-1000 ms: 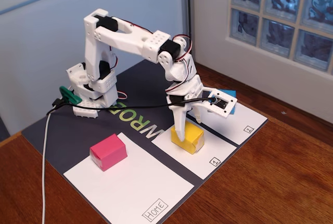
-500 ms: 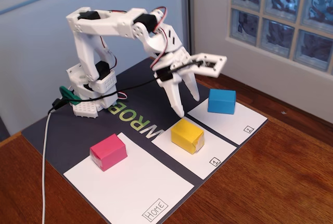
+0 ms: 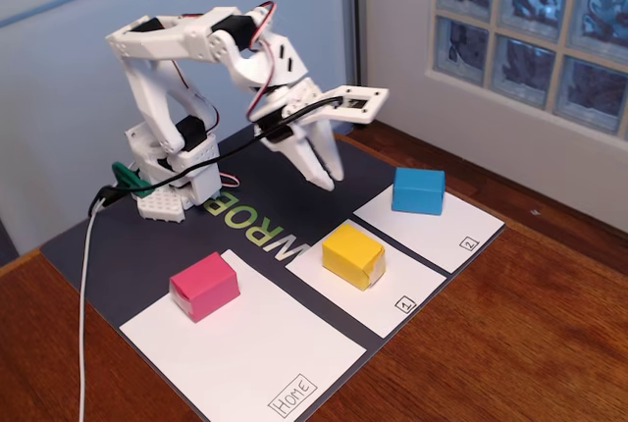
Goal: Move box yellow to zone 1
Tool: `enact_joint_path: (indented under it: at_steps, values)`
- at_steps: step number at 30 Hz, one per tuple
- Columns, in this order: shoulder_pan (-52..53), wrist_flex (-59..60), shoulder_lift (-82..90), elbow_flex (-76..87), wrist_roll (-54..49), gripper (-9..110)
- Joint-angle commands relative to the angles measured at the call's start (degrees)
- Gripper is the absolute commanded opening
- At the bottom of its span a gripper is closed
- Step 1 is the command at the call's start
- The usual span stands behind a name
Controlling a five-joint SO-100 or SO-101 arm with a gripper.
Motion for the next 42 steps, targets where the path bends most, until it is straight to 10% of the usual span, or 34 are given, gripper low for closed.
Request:
enact_joint_path:
  at_steps: [1, 26, 42]
  values:
    - [0.2, 2.6, 7.6, 5.2, 1.6, 0]
    - [3.3, 30.5, 50.4, 40.7, 10.5, -1]
    - [4.3, 28.5, 59.3, 48.2, 16.2, 3]
